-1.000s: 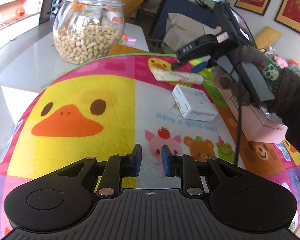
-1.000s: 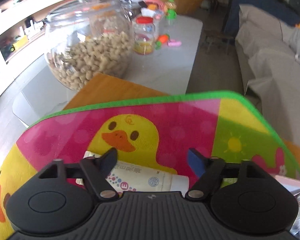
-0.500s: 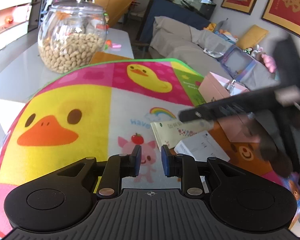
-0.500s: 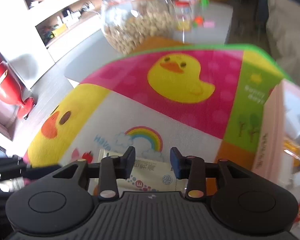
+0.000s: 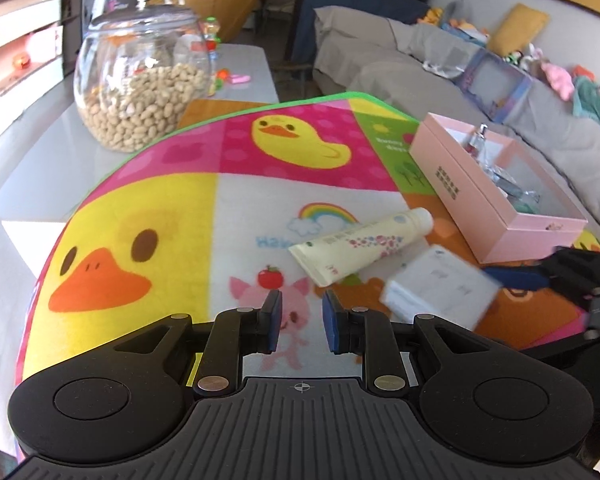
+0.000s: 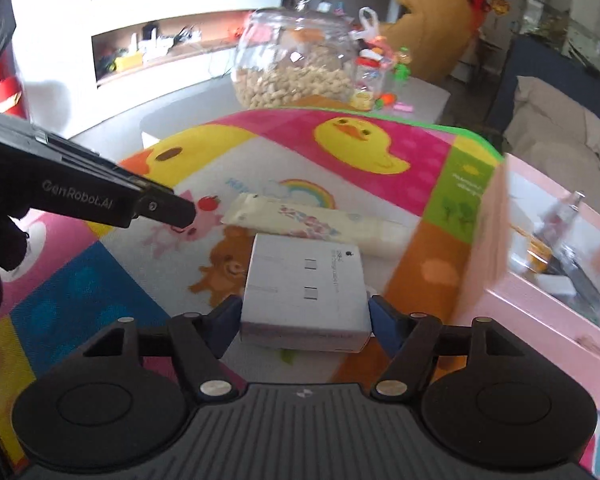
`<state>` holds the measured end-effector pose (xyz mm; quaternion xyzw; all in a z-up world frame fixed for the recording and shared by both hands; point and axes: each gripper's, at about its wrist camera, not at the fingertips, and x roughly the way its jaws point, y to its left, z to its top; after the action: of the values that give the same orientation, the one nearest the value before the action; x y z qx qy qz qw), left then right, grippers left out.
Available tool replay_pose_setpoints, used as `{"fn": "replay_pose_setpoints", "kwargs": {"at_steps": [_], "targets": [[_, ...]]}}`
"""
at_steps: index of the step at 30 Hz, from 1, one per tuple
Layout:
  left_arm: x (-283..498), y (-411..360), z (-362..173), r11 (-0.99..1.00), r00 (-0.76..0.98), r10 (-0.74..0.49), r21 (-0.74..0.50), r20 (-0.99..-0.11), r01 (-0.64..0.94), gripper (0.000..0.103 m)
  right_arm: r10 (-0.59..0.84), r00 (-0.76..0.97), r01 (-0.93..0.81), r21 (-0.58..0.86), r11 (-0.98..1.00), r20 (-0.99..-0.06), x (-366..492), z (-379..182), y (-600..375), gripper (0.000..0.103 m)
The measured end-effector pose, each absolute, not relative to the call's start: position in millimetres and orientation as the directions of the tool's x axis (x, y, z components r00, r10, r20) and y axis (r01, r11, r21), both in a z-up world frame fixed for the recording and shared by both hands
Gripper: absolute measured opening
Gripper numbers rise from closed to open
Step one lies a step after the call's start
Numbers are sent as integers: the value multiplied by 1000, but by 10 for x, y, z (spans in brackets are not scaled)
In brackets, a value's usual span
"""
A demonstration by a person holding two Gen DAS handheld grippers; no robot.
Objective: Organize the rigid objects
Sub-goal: 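Grasp the white cable box with the right tool while the left tool grasps the cream tube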
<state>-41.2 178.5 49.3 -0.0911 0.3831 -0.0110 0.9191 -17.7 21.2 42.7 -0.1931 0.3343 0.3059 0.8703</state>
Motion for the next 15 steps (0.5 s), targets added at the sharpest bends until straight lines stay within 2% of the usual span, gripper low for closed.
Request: {"fn": "replay_pose_setpoints", "kwargs": {"at_steps": [5,8,9,15], "targets": [[-256,1603,555,990,723,-124,-135,-679,43,24,341,654,-606,-196,771,-675,-342,471,-240,69],[-79,1519,597,983,750,-180,-102,-637,150,25,329,656,-570,-160,806,-679,-400,433,-487,72],[-1,1495,599,981,748,-190,-86,-635,176,25,324,656,-553,-142,821,-682,-411,414,-556,76],[419,1320,530,945,674,-260,-38,-692,325,25,311,633,-484,-50,873,-709,-431,237,-794,77]]}}
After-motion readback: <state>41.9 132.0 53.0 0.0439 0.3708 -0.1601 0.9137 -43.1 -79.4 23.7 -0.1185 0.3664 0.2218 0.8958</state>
